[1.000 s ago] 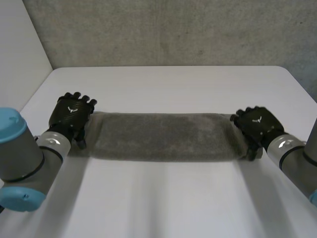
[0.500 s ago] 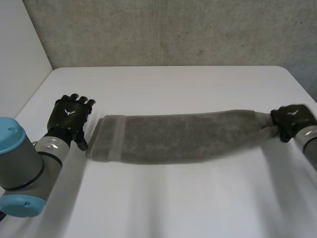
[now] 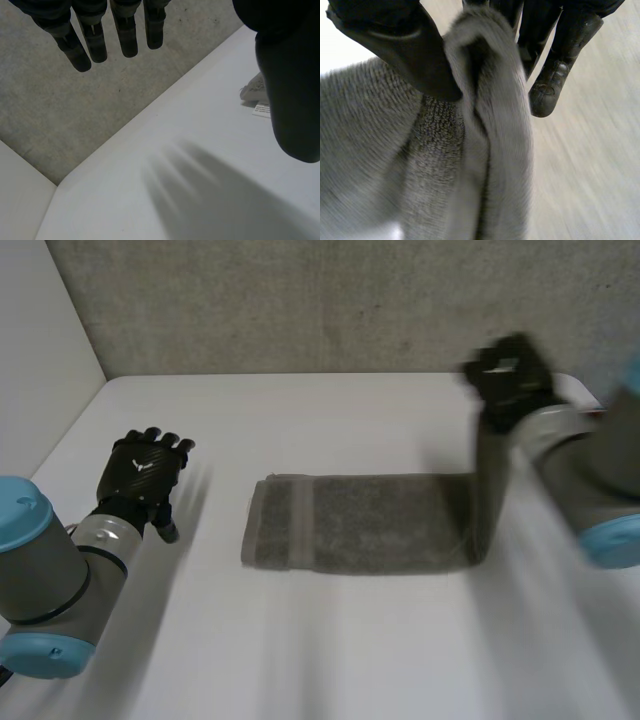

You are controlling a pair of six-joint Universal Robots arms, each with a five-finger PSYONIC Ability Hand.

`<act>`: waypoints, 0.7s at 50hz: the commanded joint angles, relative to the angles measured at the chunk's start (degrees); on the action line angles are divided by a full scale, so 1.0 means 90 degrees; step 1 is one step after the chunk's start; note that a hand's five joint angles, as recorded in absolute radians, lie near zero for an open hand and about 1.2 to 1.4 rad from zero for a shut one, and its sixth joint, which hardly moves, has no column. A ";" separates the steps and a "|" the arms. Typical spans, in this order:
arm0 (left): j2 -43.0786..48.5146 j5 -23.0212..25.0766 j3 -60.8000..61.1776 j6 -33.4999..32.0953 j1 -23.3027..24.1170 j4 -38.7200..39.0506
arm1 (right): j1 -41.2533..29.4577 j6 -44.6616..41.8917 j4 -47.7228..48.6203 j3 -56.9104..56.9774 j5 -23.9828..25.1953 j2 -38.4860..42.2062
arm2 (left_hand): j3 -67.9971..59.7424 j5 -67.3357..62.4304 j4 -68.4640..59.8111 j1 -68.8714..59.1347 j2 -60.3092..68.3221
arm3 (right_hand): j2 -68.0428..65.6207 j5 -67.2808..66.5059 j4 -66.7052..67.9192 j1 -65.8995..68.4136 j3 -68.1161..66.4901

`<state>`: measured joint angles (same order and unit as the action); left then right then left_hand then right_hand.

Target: Fold the towel.

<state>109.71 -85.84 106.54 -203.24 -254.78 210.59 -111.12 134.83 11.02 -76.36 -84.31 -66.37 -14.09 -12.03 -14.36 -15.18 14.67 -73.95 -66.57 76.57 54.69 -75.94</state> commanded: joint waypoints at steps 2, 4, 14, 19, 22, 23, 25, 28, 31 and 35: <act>-0.0003 0.0006 0.0017 0.0004 0.0027 0.0000 | -0.2904 -0.0127 -0.0053 0.1149 -0.0222 0.1814 | 0.0412 0.1294 0.0441 0.0534 -0.0477 | 0.0228 0.0519 -0.0519 0.1913 0.0449; -0.0003 0.0006 0.0008 -0.0005 0.0027 0.0000 | -0.3083 -0.0216 -0.0053 0.1190 -0.0212 0.2130 | 0.0412 0.1294 0.0441 0.0534 -0.0477 | 0.2218 0.2510 -0.2509 -0.0077 0.2439; 0.0007 0.0026 0.0017 -0.0015 0.0037 0.0000 | -0.2986 -0.0401 -0.0092 0.0828 -0.0486 0.2209 | 0.0412 0.1294 0.0441 0.0534 -0.0477 | 0.7105 0.7397 -0.7397 -0.4965 0.7326; -0.0012 0.0036 0.0008 0.0004 0.0251 0.0000 | -0.2275 -0.0178 -0.0024 -0.0496 -0.0350 0.0913 | 0.0412 0.1294 0.0441 0.0534 -0.0477 | 0.7105 0.7397 -0.7397 -0.4965 0.7326; -0.0051 0.0036 -0.0041 0.0014 0.0563 0.0000 | -0.2087 -0.0060 0.0015 -0.0900 -0.0242 0.0617 | 0.0412 0.1294 0.0441 0.0534 -0.0477 | 0.7105 0.7397 -0.7397 -0.4965 0.7326; -0.0109 0.0036 -0.0070 0.0024 0.0709 0.0000 | -0.1933 0.0076 0.0015 -0.1267 -0.0087 0.0375 | 0.0412 0.1294 0.0441 0.0534 -0.0477 | 0.7105 0.7397 -0.7397 -0.4965 0.7326; -0.0197 0.0036 -0.0090 0.0033 0.0837 0.0000 | -0.1785 0.0214 0.0015 -0.1603 0.0081 0.0216 | 0.0412 0.1294 0.0441 0.0534 -0.0477 | 0.7105 0.7397 -0.7397 -0.4965 0.7326; -0.0237 0.0036 -0.0216 0.0121 0.1168 0.0010 | -0.1355 0.0399 0.0064 -0.2199 0.0364 0.0060 | 0.0412 0.1294 0.0441 0.0534 -0.0477 | 0.7105 0.7397 -0.7397 -0.4965 0.7326; -0.0130 0.0026 -0.0459 0.0267 0.1393 0.0010 | -0.0888 0.0438 0.0287 -0.2636 0.0568 0.0050 | 0.0412 0.1294 0.0441 0.0534 -0.0477 | 0.7105 0.7397 -0.7397 -0.4965 0.7326; 0.0356 0.0016 -0.0869 0.0462 0.1589 -0.0019 | -0.0604 0.0380 0.0678 -0.3009 0.0647 0.0089 | 0.0394 0.1276 0.0423 0.0515 -0.0458 | 0.7105 0.7397 -0.7397 -0.4965 0.7326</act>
<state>108.35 -85.55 103.64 -201.61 -243.74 210.65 -120.91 138.51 13.05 -98.61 -80.09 -66.22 -14.09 -11.25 -14.36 -15.18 14.68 -13.81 -3.34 14.20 12.80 -13.52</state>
